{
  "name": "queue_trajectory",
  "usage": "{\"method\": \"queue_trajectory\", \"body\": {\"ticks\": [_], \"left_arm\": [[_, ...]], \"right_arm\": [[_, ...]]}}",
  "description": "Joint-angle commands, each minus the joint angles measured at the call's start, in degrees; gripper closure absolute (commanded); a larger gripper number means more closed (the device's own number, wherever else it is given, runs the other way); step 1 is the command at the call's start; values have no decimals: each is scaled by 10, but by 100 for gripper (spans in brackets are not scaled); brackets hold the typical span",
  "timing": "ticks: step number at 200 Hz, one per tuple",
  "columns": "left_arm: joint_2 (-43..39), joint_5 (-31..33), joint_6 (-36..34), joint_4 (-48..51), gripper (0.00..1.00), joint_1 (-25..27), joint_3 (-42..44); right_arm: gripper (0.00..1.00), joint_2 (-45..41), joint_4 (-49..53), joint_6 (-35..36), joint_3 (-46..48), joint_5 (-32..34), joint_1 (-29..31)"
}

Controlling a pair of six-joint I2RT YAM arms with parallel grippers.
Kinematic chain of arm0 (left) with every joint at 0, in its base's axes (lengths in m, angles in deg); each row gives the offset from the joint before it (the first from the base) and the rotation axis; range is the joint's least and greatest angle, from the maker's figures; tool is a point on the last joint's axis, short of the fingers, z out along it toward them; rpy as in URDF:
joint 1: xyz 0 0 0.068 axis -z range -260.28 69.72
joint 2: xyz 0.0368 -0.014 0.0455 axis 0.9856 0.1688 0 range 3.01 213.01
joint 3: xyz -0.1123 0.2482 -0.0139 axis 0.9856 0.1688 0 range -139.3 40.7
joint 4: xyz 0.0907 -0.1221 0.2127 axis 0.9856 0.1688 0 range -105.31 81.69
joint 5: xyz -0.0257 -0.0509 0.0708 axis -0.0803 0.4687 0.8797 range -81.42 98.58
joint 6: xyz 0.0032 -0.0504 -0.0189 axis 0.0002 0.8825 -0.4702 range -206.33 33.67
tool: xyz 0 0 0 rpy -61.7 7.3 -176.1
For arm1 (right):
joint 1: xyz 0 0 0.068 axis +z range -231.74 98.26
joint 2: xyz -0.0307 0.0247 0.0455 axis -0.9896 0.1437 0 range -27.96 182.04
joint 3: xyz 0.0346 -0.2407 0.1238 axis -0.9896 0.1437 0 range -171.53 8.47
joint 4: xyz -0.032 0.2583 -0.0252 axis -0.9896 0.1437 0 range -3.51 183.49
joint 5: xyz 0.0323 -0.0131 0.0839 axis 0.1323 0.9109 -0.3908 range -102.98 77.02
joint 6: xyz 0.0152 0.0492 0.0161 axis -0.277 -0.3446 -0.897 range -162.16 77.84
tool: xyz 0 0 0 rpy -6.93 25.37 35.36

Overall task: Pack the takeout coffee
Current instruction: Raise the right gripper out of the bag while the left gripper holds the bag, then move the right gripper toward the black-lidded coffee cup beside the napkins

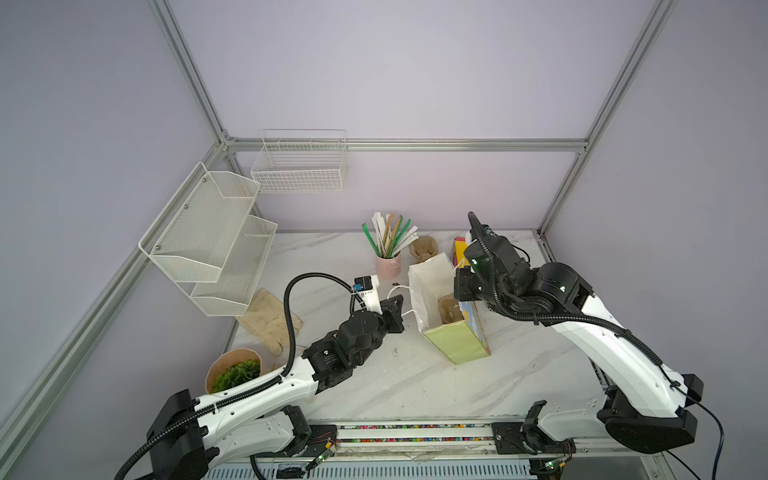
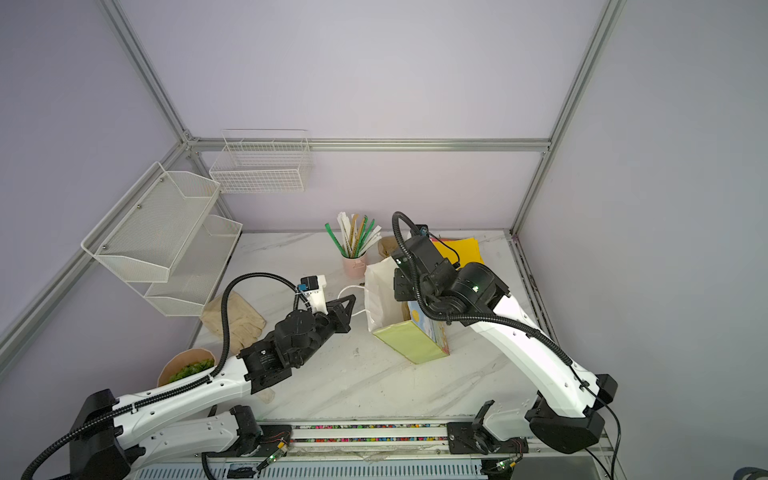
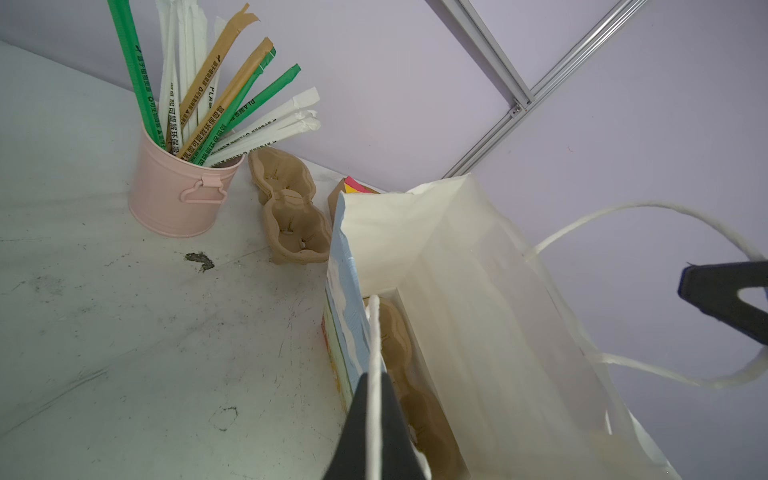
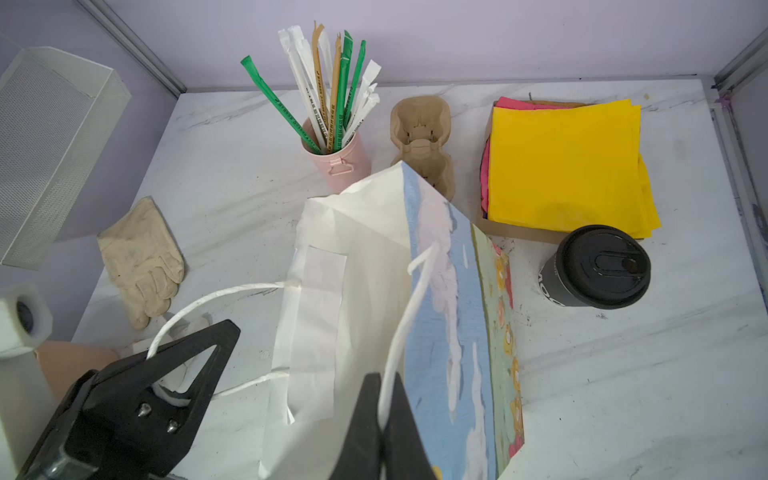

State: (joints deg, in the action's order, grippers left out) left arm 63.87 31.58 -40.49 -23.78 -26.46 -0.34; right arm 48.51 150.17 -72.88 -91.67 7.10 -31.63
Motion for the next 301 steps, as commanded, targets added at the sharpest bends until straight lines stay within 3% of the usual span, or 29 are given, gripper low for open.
{"method": "queue_trajectory", "body": {"ticks": [1,47,126,176,227,301], "left_arm": [[-12,11,-13,-9,98,4,-63],[-12,11,-30,-9,98,4,-88],[15,-4,-51,-28,98,4,-121],[45,-6,-55,-47,98,3,-115],[79,-15,-65,-84,98,-8,-125],[123,-79,-75,-173,99,-46,-141]], "right_arm": [[100,-36,-19,-23,34,28,-9],[100,-89,-81,-36,123,-7,-59],[100,-118,-229,-31,276,-192,-159],[100,-94,-246,-7,275,-229,-217],[100,-76,-257,32,260,-298,-317],[100,-37,-264,54,175,-310,-329]]}}
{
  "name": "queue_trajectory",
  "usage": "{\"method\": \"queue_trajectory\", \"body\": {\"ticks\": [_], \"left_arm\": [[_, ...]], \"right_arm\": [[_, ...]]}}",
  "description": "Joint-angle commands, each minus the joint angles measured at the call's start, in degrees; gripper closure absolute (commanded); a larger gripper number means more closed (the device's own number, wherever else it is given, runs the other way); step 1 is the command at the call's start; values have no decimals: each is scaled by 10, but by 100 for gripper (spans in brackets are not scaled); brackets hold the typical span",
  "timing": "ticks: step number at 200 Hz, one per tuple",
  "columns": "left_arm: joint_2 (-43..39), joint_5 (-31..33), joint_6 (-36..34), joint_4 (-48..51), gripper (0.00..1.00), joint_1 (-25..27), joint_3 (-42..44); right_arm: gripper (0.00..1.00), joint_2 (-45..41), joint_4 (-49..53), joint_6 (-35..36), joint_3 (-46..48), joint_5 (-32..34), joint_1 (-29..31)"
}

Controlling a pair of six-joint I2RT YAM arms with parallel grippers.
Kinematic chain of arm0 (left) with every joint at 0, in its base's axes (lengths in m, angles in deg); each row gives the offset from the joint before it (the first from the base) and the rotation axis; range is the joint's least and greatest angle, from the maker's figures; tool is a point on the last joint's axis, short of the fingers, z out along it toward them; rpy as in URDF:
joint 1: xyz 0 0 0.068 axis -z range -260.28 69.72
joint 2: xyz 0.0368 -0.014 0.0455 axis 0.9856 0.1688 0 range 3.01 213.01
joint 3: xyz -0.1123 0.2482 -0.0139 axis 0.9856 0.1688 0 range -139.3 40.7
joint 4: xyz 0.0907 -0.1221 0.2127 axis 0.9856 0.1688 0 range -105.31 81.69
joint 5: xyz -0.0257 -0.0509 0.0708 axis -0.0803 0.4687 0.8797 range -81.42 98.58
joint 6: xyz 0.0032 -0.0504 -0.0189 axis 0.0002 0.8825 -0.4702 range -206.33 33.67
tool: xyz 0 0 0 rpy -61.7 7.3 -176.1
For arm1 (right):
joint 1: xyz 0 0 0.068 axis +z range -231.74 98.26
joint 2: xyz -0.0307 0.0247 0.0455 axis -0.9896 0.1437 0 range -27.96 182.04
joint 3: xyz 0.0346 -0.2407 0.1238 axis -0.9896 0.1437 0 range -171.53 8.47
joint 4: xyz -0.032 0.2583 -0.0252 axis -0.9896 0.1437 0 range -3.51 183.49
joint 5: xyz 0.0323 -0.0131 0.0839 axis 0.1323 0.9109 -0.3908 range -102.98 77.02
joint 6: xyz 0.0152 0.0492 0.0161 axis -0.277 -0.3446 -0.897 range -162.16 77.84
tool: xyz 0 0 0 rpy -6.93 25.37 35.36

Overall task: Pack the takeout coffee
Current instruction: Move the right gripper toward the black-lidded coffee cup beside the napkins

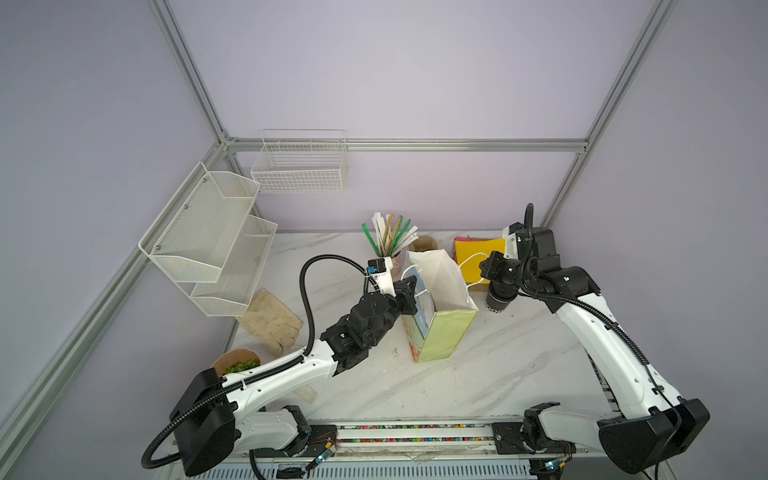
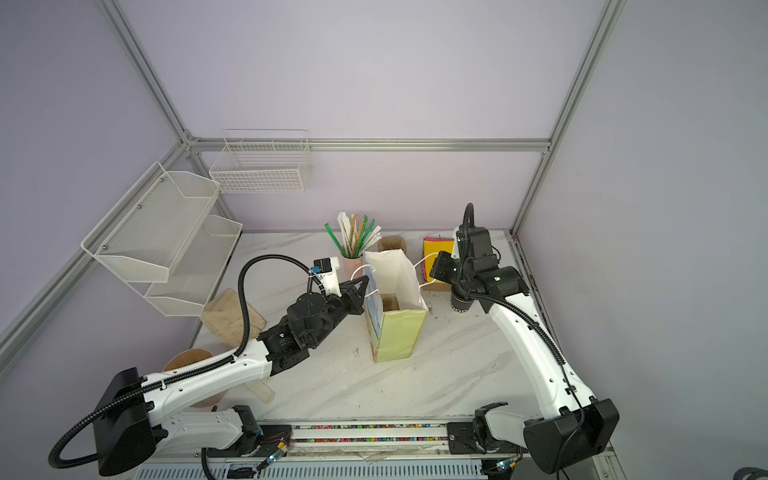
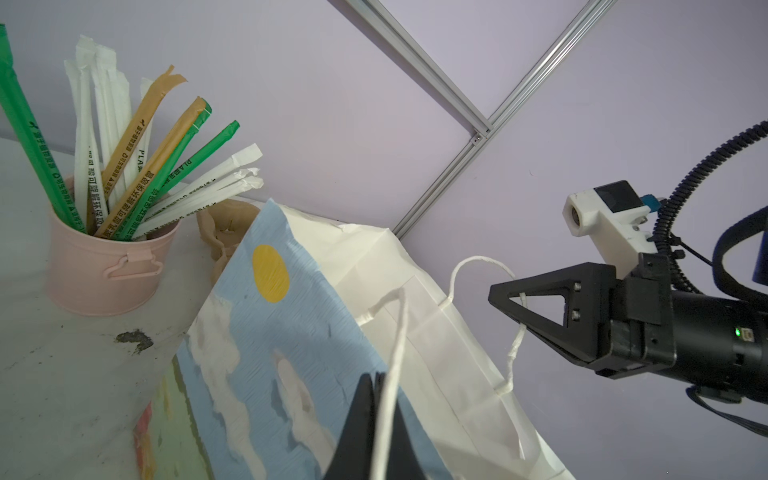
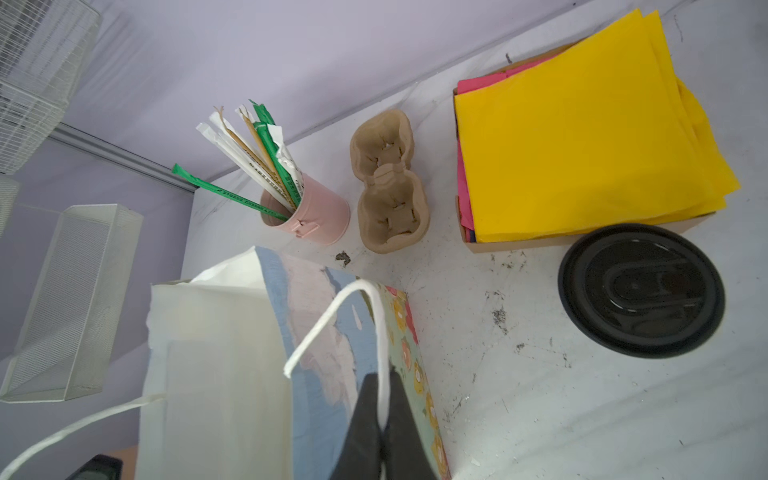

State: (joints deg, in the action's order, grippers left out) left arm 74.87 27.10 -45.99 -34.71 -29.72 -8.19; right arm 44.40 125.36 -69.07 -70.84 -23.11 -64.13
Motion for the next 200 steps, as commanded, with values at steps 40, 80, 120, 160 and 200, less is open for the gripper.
{"method": "queue_trajectory", "body": {"ticks": [40,80,120,160,200], "left_arm": [[28,-59,-15,-93,100,-34,-71],[26,-53,-20,-98,100,-36,-70],[35,-56,-4,-82,100,-37,-62],[37,-57,2,-73,92,-37,-57],[29,-53,10,-67,73,-36,-39]], "right_arm": [[100,15,-12,21,-79,3,-5],[100,19,-34,20,-72,-21,-6],[100,22,-50,15,-25,-44,-6],[100,17,-46,9,-18,-44,-6],[97,13,-41,-2,1,-36,-9]]}}
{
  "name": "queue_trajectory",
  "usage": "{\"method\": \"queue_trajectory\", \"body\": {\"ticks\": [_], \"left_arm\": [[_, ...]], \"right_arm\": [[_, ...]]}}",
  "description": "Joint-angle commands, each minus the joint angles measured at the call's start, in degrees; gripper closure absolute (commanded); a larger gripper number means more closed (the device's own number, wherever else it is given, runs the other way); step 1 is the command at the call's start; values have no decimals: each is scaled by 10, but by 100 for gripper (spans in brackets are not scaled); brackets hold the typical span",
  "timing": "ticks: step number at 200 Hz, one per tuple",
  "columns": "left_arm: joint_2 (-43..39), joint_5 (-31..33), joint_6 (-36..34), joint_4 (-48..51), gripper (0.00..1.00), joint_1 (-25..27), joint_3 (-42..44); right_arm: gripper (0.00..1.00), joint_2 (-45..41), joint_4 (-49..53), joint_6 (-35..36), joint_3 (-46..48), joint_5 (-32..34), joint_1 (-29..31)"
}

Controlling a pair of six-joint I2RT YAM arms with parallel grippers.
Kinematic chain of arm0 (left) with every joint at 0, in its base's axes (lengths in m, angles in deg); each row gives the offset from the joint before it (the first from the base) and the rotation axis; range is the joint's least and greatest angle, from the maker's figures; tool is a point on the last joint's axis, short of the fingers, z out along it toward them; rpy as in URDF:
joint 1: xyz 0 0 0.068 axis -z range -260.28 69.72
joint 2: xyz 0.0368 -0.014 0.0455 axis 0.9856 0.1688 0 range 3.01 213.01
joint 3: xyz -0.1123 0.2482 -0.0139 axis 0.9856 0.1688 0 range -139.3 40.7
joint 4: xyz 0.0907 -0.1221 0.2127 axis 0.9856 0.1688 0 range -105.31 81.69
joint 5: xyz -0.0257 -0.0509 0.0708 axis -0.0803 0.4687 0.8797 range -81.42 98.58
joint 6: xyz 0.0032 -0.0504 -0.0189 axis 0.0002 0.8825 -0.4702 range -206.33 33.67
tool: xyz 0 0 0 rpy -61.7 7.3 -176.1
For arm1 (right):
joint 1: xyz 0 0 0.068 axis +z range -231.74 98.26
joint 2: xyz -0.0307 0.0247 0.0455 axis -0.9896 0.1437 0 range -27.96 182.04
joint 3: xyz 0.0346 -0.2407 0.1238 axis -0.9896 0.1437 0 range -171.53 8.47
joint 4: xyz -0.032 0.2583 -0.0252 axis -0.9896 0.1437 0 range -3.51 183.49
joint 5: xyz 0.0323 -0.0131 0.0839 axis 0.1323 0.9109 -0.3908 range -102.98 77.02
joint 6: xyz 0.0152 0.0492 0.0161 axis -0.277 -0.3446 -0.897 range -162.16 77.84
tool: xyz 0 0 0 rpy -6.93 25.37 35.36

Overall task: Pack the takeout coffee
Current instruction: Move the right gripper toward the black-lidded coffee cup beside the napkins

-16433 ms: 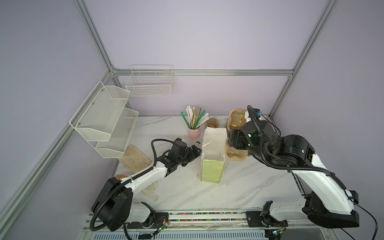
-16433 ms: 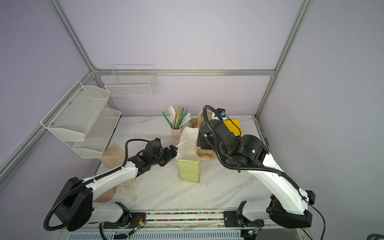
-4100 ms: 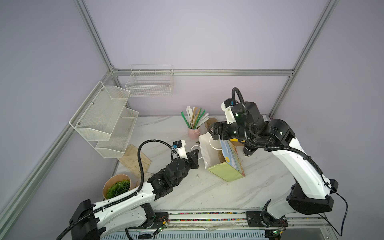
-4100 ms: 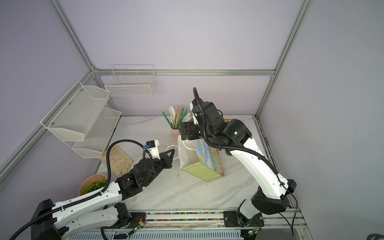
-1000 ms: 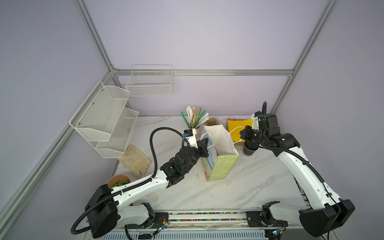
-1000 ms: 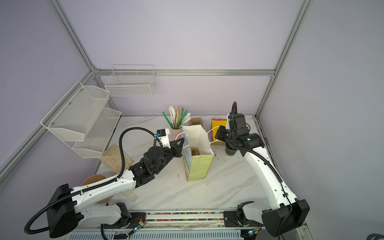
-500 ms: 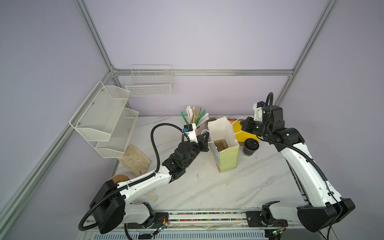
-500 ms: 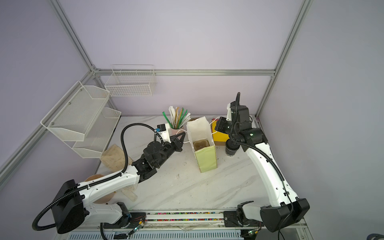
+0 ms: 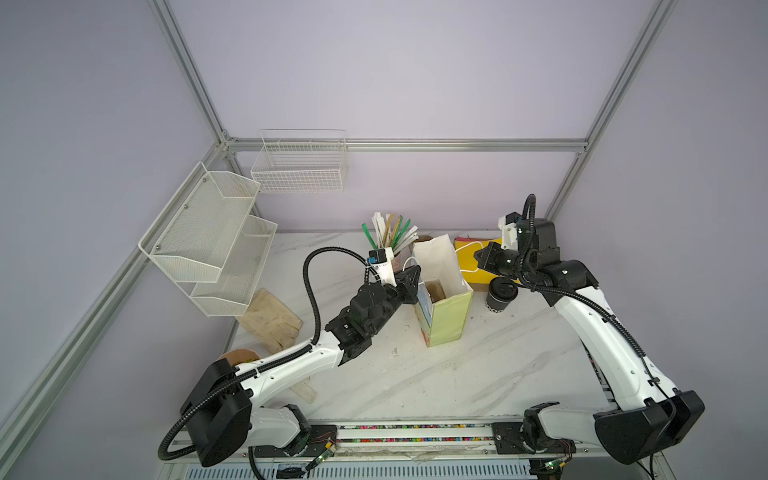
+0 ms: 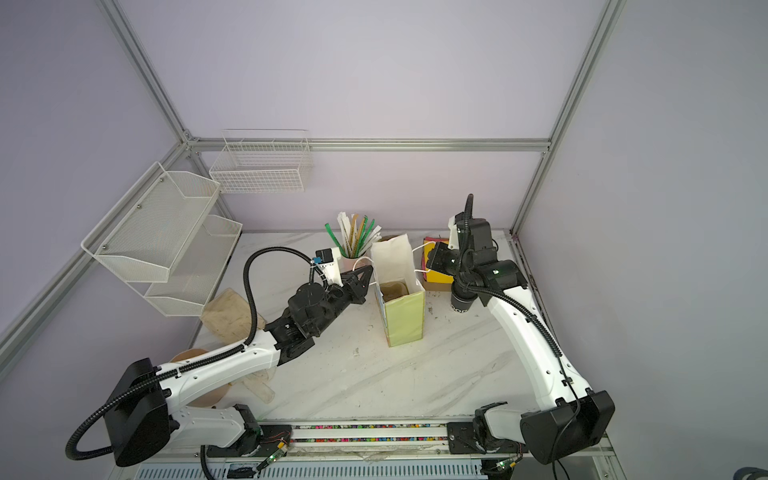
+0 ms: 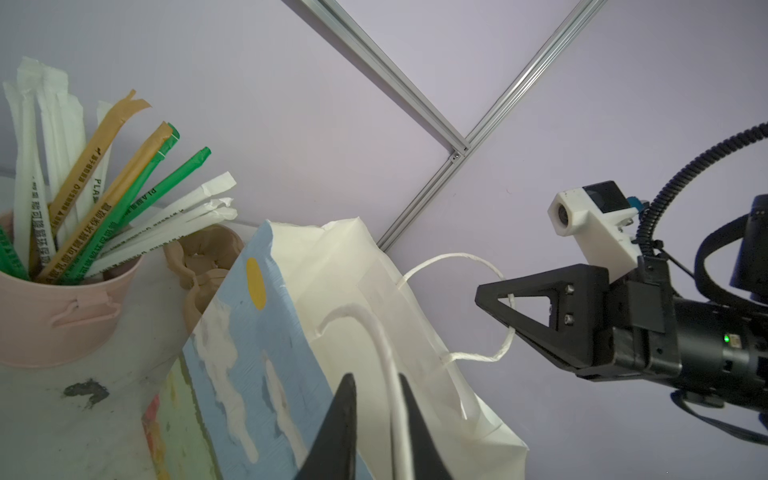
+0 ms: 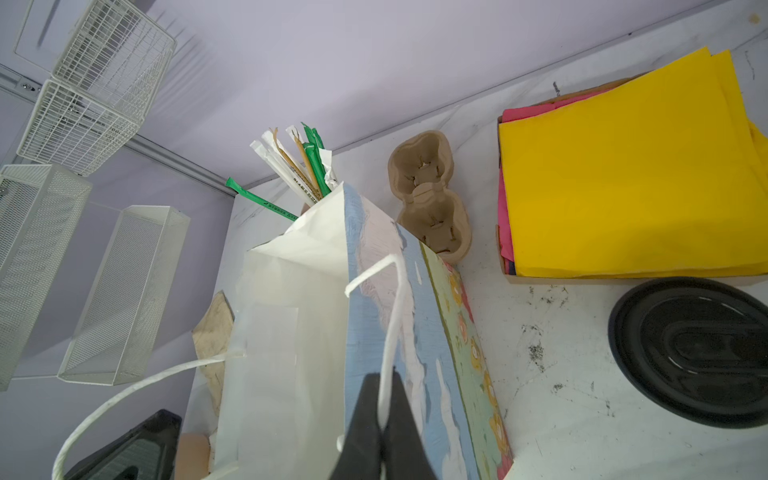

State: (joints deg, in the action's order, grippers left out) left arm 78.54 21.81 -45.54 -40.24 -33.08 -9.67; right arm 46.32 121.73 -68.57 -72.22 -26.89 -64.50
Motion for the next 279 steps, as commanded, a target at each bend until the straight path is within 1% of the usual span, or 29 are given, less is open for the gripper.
{"method": "queue_trajectory", "body": {"ticks": [1,10,25,38,72,103,115,117,126,132,152,180,191,212,223,244,263,279], "left_arm": [[-8,0,6,-12,73,-3,-23],[-13,3,8,-9,68,-3,-19],[-21,6,8,0,59,-3,-17],[-30,11,6,6,53,-3,-17],[-45,3,3,26,37,-3,-35],[-61,0,0,50,29,-2,-51],[-72,6,-4,66,26,-3,-59],[-73,7,-5,69,25,-2,-60],[-81,13,-11,82,24,-3,-65],[-87,15,-17,90,22,-3,-68],[-109,29,-31,126,14,-2,-76],[-145,62,-54,194,0,-3,-84],[-162,71,-65,230,0,-3,-89],[-193,93,-85,307,0,-4,-105],[-209,103,-98,345,0,-5,-111],[-236,132,-122,407,0,-7,-123],[-256,146,-148,439,0,-16,-123],[-267,153,-158,456,0,-25,-119]], "right_arm": [[97,-6,-4,-7,16,1,-5],[90,-8,-4,-7,17,-1,-5],[85,-12,-4,-7,13,0,-6],[76,-15,-3,-7,4,7,-7],[44,-13,2,-5,-26,8,-10],[26,-3,15,2,-55,16,-15],[17,-4,24,6,-74,32,-16],[14,-3,25,6,-77,34,-16],[8,-4,30,10,-93,45,-17],[3,-4,36,10,-105,57,-17],[3,-6,52,11,-142,89,-21],[3,8,110,-9,-204,170,-28],[3,29,154,-15,-231,191,-33],[3,82,242,-16,-261,179,-51],[3,94,262,-17,-253,170,-63],[3,103,287,-46,-235,183,-80],[3,121,306,-68,-231,162,-106],[3,145,325,-76,-238,143,-115]]}}
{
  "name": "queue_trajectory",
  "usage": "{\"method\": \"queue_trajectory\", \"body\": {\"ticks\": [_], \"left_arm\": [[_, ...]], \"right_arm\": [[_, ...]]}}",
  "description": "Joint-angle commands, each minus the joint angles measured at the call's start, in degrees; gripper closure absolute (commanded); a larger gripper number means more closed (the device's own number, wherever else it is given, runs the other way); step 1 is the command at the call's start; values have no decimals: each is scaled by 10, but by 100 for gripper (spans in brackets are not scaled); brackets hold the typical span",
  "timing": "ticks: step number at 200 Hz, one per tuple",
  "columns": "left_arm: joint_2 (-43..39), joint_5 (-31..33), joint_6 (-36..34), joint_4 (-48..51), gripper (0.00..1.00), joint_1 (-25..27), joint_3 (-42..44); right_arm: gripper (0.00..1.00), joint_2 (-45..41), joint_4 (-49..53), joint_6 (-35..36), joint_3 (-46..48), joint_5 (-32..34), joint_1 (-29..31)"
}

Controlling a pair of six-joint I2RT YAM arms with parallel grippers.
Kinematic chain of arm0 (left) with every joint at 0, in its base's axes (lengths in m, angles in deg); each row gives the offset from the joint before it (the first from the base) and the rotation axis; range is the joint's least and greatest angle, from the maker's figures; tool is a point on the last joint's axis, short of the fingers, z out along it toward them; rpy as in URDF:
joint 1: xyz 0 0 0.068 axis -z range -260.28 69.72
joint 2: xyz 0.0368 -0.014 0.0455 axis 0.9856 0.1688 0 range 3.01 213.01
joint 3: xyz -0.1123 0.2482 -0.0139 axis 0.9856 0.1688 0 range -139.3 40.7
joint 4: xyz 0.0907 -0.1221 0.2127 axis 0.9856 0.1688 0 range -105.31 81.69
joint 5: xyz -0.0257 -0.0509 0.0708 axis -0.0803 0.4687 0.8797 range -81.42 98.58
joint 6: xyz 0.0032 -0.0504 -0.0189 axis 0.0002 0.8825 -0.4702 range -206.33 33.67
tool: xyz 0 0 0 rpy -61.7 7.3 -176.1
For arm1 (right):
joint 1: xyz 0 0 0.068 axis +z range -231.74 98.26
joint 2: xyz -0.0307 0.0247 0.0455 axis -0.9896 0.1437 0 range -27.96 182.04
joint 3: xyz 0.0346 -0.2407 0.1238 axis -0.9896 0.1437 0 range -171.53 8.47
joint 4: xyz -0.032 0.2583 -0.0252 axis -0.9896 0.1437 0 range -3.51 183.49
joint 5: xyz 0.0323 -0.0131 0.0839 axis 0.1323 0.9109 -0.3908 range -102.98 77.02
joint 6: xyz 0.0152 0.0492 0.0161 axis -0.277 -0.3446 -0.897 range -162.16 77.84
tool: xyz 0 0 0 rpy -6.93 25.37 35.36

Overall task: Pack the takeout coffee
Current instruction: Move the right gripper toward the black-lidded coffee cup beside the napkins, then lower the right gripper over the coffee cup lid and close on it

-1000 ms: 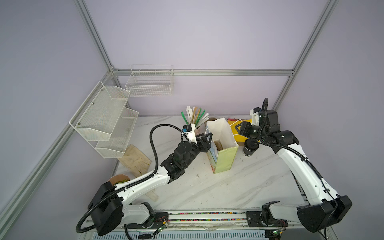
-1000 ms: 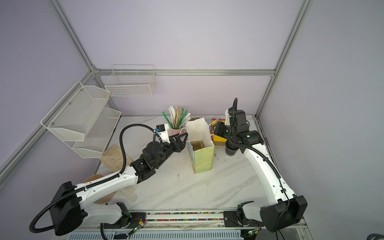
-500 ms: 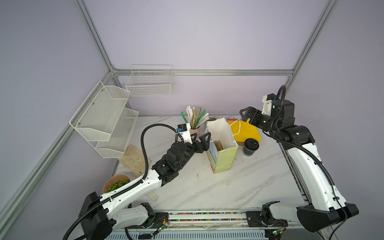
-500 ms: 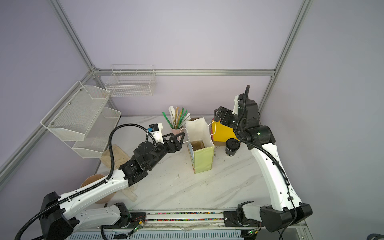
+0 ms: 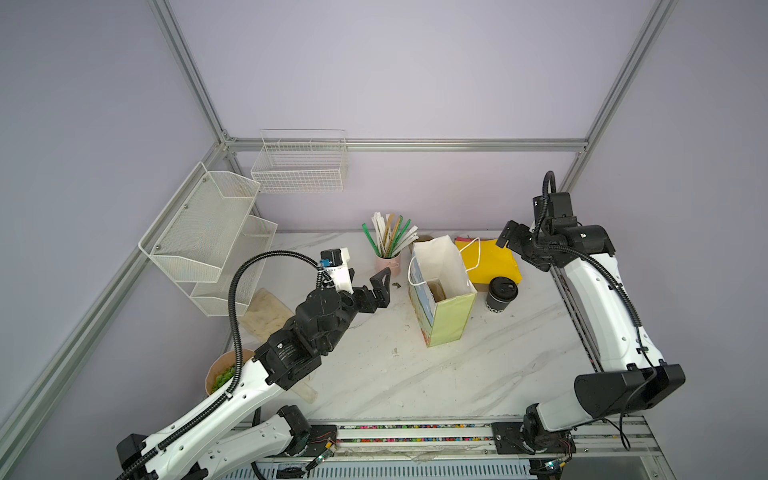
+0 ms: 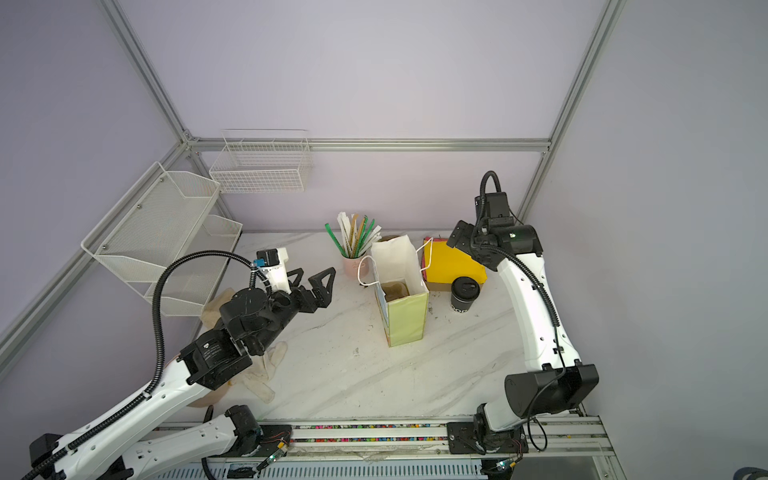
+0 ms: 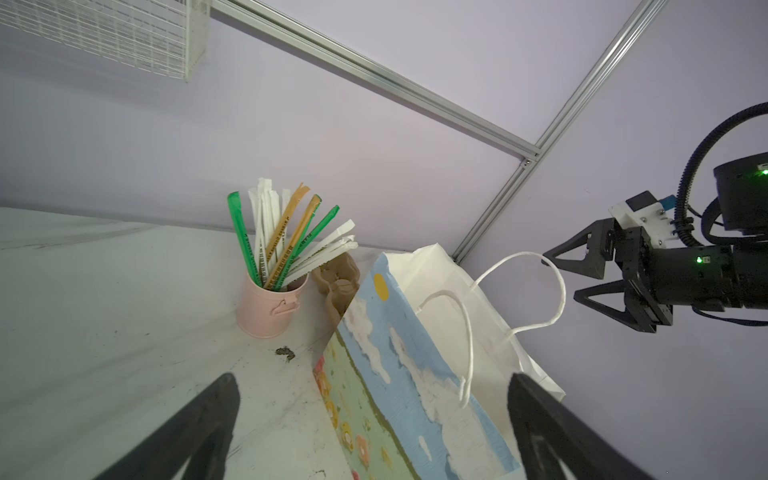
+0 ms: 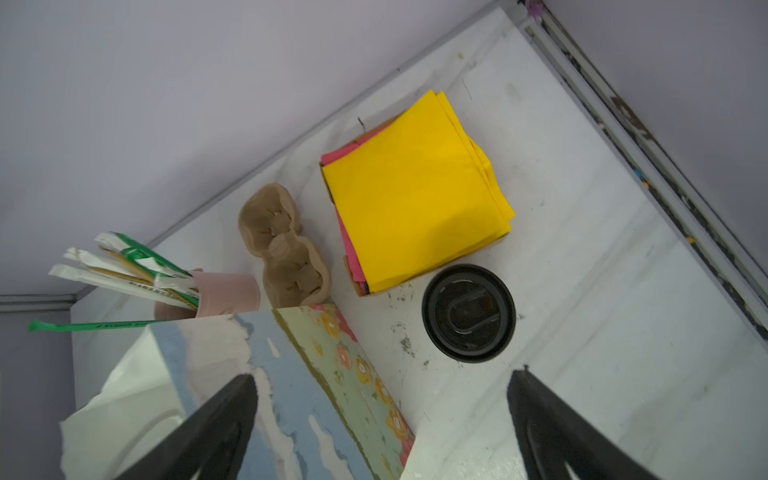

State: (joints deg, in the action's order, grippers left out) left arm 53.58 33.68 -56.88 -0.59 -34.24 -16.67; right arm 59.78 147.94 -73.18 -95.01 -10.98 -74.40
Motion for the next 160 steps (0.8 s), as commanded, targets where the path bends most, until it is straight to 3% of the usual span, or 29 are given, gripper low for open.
{"method": "queue_trajectory", "body": {"ticks": [1,31,66,160], "left_arm": [[-18,35,-44,61,0,-14,-49],[-21,17,-30,73,0,-38,-28],[1,-17,-12,84,0,-65,-23],[28,-62,24,101,0,-134,-2]], "right_arm": [[3,12,65,-30,-10,-18,-16],[3,92,146,-23,-81,-30,-29],[3,147,166,7,-105,-53,-33],[6,180,166,26,-53,-63,-57]]}}
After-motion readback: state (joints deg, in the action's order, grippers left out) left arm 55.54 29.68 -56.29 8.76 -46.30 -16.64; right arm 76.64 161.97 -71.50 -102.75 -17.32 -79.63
